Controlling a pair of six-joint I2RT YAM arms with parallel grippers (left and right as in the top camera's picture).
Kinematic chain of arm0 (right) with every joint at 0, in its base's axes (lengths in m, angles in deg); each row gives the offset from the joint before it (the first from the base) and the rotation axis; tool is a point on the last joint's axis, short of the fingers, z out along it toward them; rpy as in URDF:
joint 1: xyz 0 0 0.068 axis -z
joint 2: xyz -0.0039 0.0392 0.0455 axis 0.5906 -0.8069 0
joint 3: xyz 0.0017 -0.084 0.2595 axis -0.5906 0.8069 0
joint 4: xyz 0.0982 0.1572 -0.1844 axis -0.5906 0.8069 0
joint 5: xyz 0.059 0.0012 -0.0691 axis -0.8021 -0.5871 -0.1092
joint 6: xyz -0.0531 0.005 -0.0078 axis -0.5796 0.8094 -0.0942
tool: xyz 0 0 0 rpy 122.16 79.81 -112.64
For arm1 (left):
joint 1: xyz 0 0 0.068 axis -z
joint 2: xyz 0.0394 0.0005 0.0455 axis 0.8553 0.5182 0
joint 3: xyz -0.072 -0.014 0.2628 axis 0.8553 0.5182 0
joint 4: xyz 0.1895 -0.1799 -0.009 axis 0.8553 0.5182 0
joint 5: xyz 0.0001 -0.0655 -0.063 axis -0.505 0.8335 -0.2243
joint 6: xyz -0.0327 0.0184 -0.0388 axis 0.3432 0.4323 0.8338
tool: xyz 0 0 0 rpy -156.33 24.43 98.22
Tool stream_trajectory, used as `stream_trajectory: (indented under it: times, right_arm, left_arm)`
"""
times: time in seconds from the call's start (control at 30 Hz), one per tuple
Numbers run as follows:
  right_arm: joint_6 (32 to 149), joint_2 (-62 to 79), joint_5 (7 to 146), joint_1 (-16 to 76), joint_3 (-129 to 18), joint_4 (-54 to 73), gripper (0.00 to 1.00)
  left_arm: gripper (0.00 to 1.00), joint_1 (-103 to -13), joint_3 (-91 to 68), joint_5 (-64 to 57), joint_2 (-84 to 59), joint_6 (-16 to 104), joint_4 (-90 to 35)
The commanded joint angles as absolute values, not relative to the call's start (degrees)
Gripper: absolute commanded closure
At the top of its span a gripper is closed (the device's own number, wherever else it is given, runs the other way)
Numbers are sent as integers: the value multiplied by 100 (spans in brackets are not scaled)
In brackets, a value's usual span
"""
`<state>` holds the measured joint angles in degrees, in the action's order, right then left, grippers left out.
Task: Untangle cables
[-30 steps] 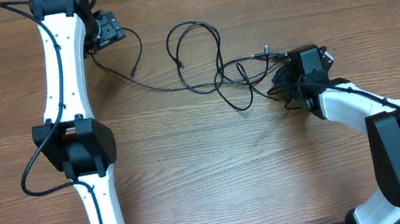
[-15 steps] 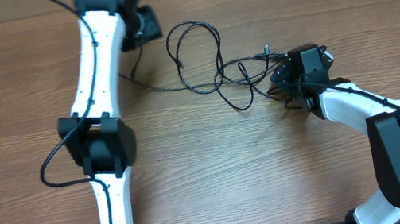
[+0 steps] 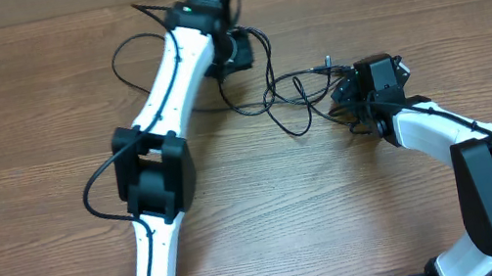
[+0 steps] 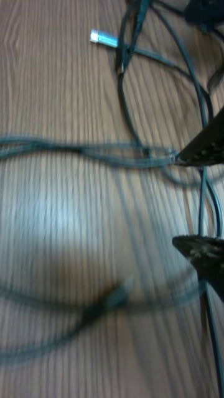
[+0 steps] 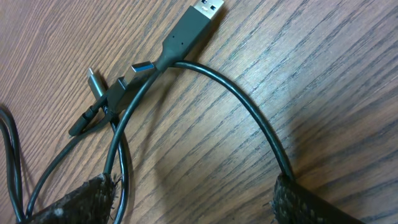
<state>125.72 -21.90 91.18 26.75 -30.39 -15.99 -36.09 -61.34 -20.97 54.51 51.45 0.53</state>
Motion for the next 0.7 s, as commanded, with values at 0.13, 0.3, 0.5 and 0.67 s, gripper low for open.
stream_trajectory:
  times: [0.13,0.3,0.5,0.67]
  right_arm:
    - [12603,-2426,8978,2732,-2823,-1380,20]
    - [12605,-2426,8976,2732,-2823,-1365,20]
    - [12605,-2426,8978,2732,-2823,-1367,20]
    - [12605,-2426,8976,2732,-2823,-1365,19]
  left_arm:
    - [69,-2984,-5415,-1957,5493,5803,-450]
    - [73,-2801,-5146,-1979,5493,5897,-622]
    - [74,-2809,-5146,-1977,5493,5932,-587]
    - [74,-2807,-5146,-2121,5493,5932,-559]
